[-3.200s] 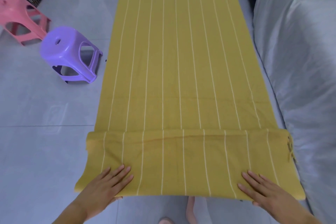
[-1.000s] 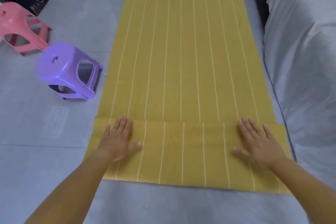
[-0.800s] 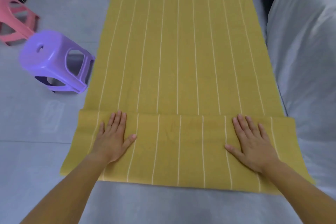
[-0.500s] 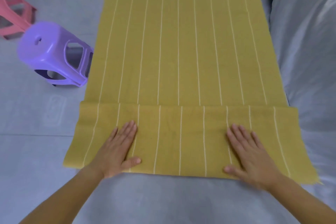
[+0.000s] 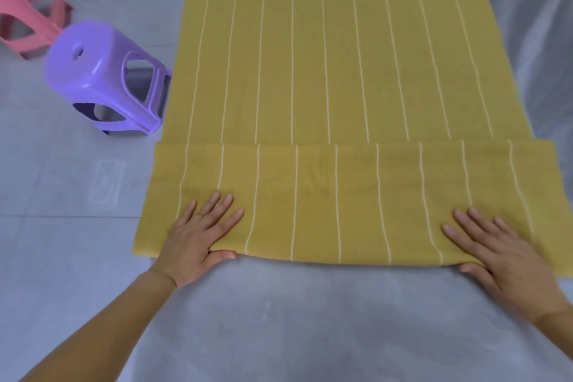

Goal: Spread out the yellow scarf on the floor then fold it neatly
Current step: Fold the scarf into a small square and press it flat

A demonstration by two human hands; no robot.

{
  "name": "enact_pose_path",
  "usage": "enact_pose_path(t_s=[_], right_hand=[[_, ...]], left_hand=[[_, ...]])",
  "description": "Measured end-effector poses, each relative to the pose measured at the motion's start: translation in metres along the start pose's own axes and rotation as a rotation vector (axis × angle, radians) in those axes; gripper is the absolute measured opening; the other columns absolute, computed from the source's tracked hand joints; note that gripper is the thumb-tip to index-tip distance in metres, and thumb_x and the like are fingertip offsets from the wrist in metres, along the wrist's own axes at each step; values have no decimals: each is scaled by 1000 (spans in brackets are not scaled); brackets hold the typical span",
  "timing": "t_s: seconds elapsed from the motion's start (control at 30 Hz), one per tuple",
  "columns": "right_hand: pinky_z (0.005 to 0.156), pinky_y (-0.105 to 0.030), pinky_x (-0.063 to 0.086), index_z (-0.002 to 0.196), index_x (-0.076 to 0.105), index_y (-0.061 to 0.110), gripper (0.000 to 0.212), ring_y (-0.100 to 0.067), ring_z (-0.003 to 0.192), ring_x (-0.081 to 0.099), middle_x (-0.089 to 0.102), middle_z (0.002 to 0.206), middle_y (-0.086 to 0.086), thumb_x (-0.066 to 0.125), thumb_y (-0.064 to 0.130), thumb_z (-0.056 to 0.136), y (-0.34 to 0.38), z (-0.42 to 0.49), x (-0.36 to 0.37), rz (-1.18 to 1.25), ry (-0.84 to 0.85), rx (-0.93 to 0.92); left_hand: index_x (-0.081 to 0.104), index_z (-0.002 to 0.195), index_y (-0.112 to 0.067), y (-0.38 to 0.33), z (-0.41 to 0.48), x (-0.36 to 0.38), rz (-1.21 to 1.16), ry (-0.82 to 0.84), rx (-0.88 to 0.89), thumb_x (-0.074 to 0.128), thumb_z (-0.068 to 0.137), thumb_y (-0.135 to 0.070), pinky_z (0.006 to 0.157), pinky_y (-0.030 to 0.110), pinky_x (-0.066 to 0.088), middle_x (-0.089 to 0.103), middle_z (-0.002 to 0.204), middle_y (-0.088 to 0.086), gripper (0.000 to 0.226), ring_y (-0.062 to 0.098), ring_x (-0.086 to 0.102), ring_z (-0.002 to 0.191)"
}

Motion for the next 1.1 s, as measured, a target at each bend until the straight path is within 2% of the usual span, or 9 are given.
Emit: enact_pose_path(t_s=[0.2, 0.3, 0.37, 0.5, 0.63, 0.83, 0.93, 1.0, 1.1], right_hand=[[116, -24, 8, 145, 22, 39, 50, -2, 141, 13, 12, 152, 28, 20, 54, 97, 1, 2, -7, 161, -41, 12], [115, -26, 14, 142, 36, 20, 58, -2, 140, 20, 18, 151, 27, 23, 55, 97, 1, -2, -10, 165, -43, 11], [114, -28, 19, 139, 40, 12, 62, -2, 139, 23, 20, 151, 26, 25, 55, 97, 1, -7, -13, 154, -41, 6], [113, -28, 21, 144, 28, 31, 54, -4, 138, 26, 23, 151, 23, 25, 56, 96, 8, -24, -25, 147, 0, -6], [109, -27, 26, 141, 35, 25, 54, -7, 134, 34, 44, 143, 10, 28, 54, 97, 24, -56, -34, 93, 53, -25], [102, -17, 33, 135, 41, 23, 51, 0, 134, 31, 29, 149, 20, 27, 54, 97, 51, -112, -53, 116, 145, -119], [101, -11, 31, 143, 31, 34, 51, 4, 131, 35, 41, 142, 21, 28, 55, 97, 64, -126, -70, 170, 168, -89], [98, -7, 32, 144, 27, 42, 51, 6, 125, 42, 43, 139, 25, 29, 58, 95, 65, -127, -83, 199, 157, -10], [90, -4, 34, 139, 26, 53, 46, 6, 114, 50, 48, 133, 27, 28, 61, 94, 59, -114, -103, 178, 135, 55]], left_hand=[[44, 134, -35, -1, 3, -6, -347, -179, -16, 23, 92, -63, 113, 31, 11, 37, 145, -13, 54, 11, 21, 141], [48, 130, -32, -2, -2, -15, -473, -200, -27, 28, 90, -66, 114, 23, 16, 35, 139, -33, 56, 3, 27, 137], [52, 129, -29, -4, -8, -21, -473, -167, -14, 31, 89, -66, 113, 23, 21, 35, 138, -32, 58, 1, 30, 135], [47, 131, -36, -15, -25, -33, -461, -97, 11, 34, 90, -64, 110, 15, 22, 32, 134, -42, 51, -5, 31, 132], [29, 128, -65, -31, -56, -39, -477, 31, 5, 33, 88, -69, 107, 14, 25, 29, 134, -46, 41, -8, 32, 131], [34, 120, -71, -64, -114, -52, -522, 106, 11, 31, 84, -74, 100, 9, 31, 37, 124, -49, 36, -13, 38, 124], [28, 105, -84, -68, -133, -66, -526, 159, -57, 24, 75, -85, 98, 6, 31, 27, 108, -64, 30, -22, 34, 120], [35, 102, -82, -68, -132, -81, -517, 158, -99, 21, 71, -89, 93, 3, 32, 32, 103, -62, 34, -20, 39, 117], [51, 107, -63, -66, -118, -107, -429, 72, -120, 8, 66, -92, 81, 0, 32, 44, 110, -47, 66, -10, 49, 111]])
Point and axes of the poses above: each hand's wrist, its own z-axis towards the middle knuckle, its own x-axis out of the palm, y = z × x, the point moved 3 cm from there along z, towards the middle knuckle
